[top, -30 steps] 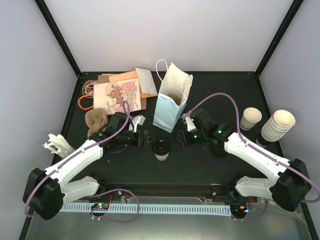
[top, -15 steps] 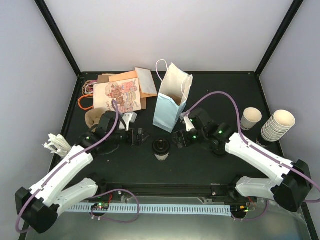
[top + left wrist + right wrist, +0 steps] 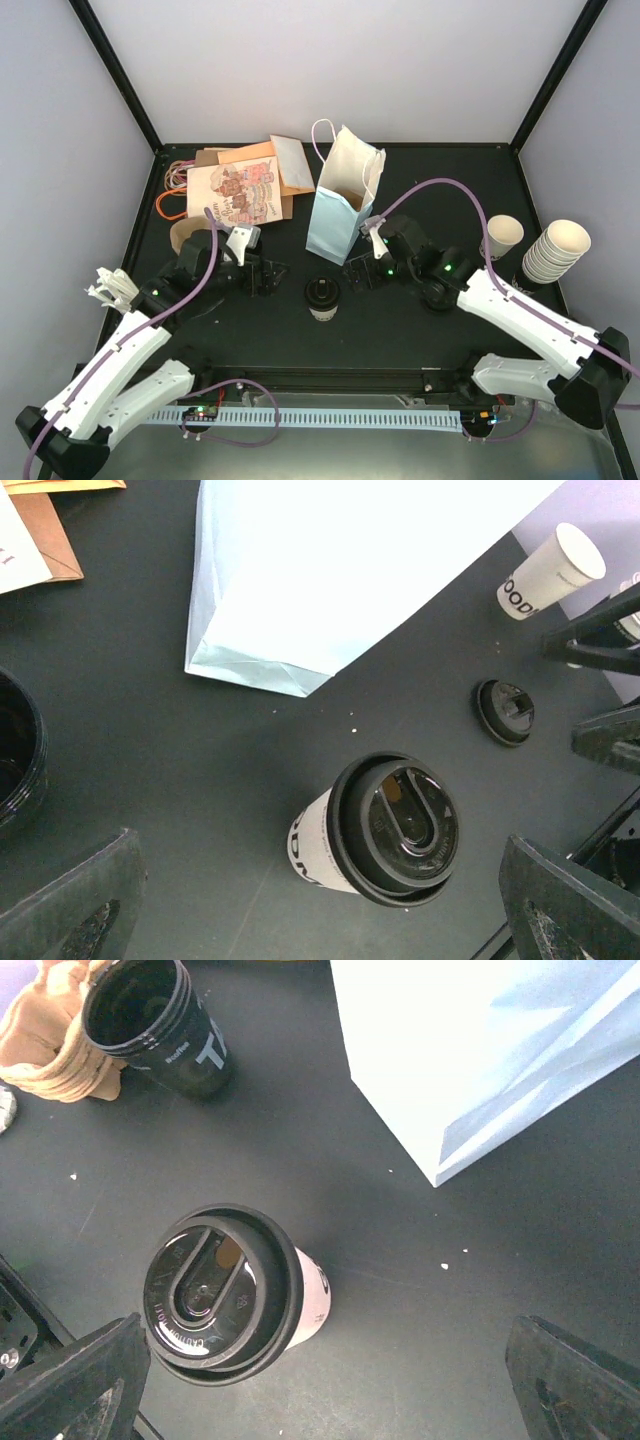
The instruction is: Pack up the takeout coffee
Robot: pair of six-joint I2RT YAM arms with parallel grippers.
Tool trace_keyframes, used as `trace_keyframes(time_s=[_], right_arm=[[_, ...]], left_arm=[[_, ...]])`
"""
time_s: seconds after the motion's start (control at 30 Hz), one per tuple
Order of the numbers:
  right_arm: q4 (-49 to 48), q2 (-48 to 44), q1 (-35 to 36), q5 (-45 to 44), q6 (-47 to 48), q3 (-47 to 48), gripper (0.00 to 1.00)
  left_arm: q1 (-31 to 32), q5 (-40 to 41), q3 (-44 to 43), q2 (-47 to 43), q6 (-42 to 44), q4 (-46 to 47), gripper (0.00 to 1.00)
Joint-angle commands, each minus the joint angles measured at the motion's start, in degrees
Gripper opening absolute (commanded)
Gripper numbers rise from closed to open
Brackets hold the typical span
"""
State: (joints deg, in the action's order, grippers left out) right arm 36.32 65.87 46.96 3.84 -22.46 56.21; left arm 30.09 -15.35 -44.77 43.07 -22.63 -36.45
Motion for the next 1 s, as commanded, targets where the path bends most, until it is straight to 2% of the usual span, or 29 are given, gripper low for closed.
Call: trace_keyframes(time_s=[0.0, 0.17, 0.5, 0.73, 0.97], right_arm=[[-0.6, -1.5, 0.2, -0.4, 2.3, -0.2, 1.00], [5.5, 3.6, 1.0, -1.0, 4.2, 3.9, 1.00], [10.1, 12.6, 11.3, -9.6, 1.9, 10.7, 1.00], [13.6, 19.6, 16.6, -14.6, 0.2, 16.5, 0.97], [16.3, 24.9, 17.8, -16.4, -0.5, 20.9, 0.93]], left_arm=[[-0.1, 1.9, -2.2, -1.1, 4.2, -2.2, 0.99], [-0.1, 3.0, -2.2, -2.5, 6.6, -2.5, 0.99], [-0.1, 10.5, -1.1, -4.7, 9.0, -2.8, 0.99], [-0.1, 10.9, -0.5, -4.9, 9.2, -2.4, 0.99], [-0.1, 10.8, 0.1, -6.0, 9.4, -1.9, 0.99]])
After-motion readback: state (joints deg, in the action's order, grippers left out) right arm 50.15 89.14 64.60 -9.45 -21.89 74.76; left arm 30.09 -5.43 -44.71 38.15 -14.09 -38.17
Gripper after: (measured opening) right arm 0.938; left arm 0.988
